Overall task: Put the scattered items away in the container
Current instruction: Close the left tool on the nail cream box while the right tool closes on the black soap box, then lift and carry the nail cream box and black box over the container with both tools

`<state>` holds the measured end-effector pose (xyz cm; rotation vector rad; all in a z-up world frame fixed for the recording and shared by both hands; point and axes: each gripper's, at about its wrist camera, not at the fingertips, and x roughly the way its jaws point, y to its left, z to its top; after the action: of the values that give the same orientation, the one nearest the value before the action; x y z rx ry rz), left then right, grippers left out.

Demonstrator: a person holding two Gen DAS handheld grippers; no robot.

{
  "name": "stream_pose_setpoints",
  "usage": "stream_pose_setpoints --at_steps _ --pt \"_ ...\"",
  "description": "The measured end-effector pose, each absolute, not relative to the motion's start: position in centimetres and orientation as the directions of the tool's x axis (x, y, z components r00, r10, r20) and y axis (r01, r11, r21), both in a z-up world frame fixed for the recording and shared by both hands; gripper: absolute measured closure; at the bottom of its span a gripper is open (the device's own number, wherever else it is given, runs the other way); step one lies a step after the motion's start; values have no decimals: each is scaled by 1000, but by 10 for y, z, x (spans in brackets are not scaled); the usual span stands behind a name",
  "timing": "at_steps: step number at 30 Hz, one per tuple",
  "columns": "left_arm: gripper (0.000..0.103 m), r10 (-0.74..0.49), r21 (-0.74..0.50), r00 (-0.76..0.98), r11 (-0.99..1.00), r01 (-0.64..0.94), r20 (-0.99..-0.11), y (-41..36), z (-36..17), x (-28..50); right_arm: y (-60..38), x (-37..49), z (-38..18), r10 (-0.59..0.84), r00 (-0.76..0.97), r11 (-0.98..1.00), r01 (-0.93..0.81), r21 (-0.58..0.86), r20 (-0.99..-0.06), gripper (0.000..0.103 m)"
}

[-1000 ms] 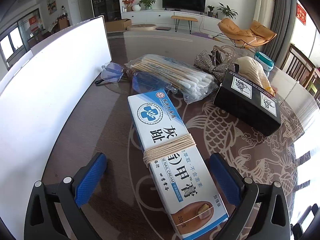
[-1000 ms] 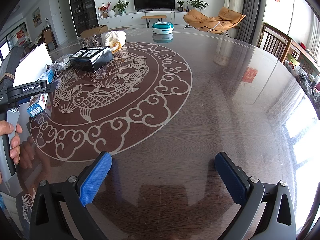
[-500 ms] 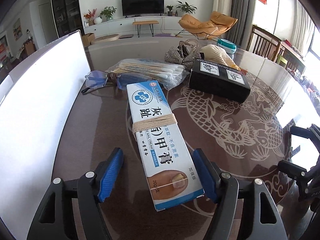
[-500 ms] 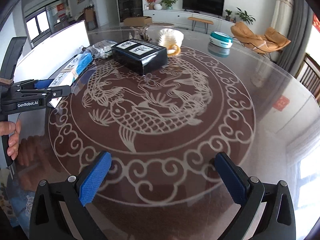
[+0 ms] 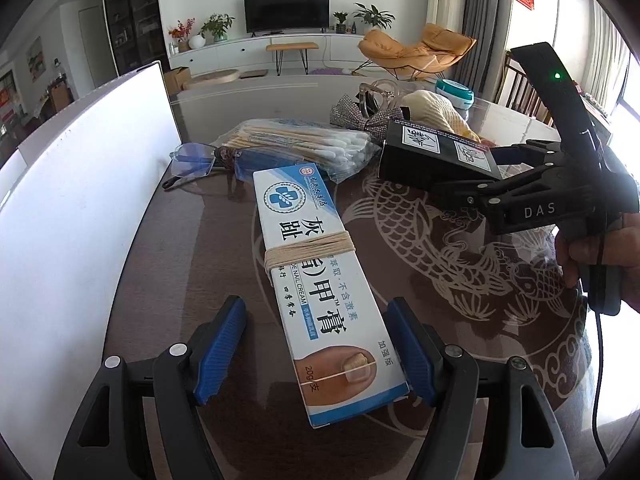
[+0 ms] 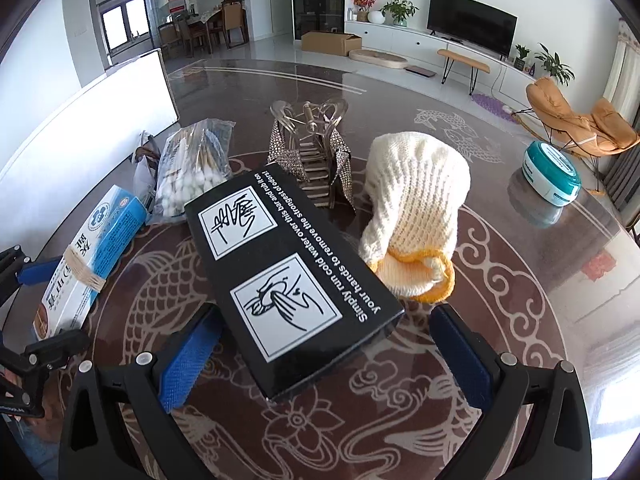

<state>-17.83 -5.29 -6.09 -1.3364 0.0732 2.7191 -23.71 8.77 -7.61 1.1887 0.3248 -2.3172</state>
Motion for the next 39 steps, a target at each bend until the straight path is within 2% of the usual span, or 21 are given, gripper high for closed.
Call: stream_pose_setpoints --at_steps 1,2,4,5,7,9,11,13,20,24,25,27,28,29,32,34,39 --pt "31 85 -12 -605 -992 -123 -792 -54 -61 -179 85 -238 -75 -353 -483 -836 547 39 -802 1" --pt "25 99 -25 -602 -991 -131 -792 -54 -61 -180 85 -236 -72 -363 -493 -837 546 43 -791 16" --pt "11 153 -61 -582 -983 -174 -798 -53 -61 -188 85 -232 -70 -370 -502 -840 540 51 -782 28" --pt "11 145 -46 -579 -982 -182 -802 -51 -62 -194 86 -228 -69 -377 -501 -841 538 61 -779 34" --pt "13 106 -7 -578 -985 -170 -809 -50 -63 -205 92 -217 -68 -398 -497 -842 532 91 -771 39" --pt "26 104 -15 -594 -988 -153 -798 -51 -60 -210 100 -202 -67 -389 -504 -852 515 93 -771 40" --pt "50 108 -28 -611 -990 -139 -785 -54 -57 -209 111 -182 -68 -368 -516 -863 500 77 -773 40" --pt "59 127 -53 -616 -989 -138 -777 -58 -56 -205 122 -157 -67 -336 -531 -875 482 48 -778 40" --pt "59 223 -51 -591 -955 -293 -775 -30 -56 -132 175 -54 -63 -292 -560 -919 388 65 -776 41" --pt "58 213 2 -588 -939 -343 -780 -3 -57 -89 187 -12 -62 -278 -571 -935 344 83 -772 41" --pt "56 199 21 -592 -939 -343 -781 1 -56 -85 187 -7 -62 -266 -575 -940 332 76 -773 41" --pt "43 160 55 -605 -945 -322 -780 6 -55 -81 184 -4 -63 -240 -581 -946 319 54 -778 39" --pt "21 120 89 -614 -950 -300 -780 8 -55 -83 183 -4 -64 -230 -580 -947 319 41 -782 36" --pt "4 88 115 -613 -952 -284 -785 8 -56 -84 181 -4 -64 -217 -580 -948 318 27 -785 29" --pt "2 92 102 -602 -954 -280 -793 4 -57 -87 177 -6 -68 -195 -573 -949 316 4 -796 18" --pt "1 106 75 -588 -958 -275 -802 -1 -58 -89 177 -7 -69 -190 -571 -948 319 -2 -798 16" --pt "0 143 12 -555 -964 -266 -820 -8 -62 -94 180 -10 -72 -172 -564 -954 298 -5 -808 6"
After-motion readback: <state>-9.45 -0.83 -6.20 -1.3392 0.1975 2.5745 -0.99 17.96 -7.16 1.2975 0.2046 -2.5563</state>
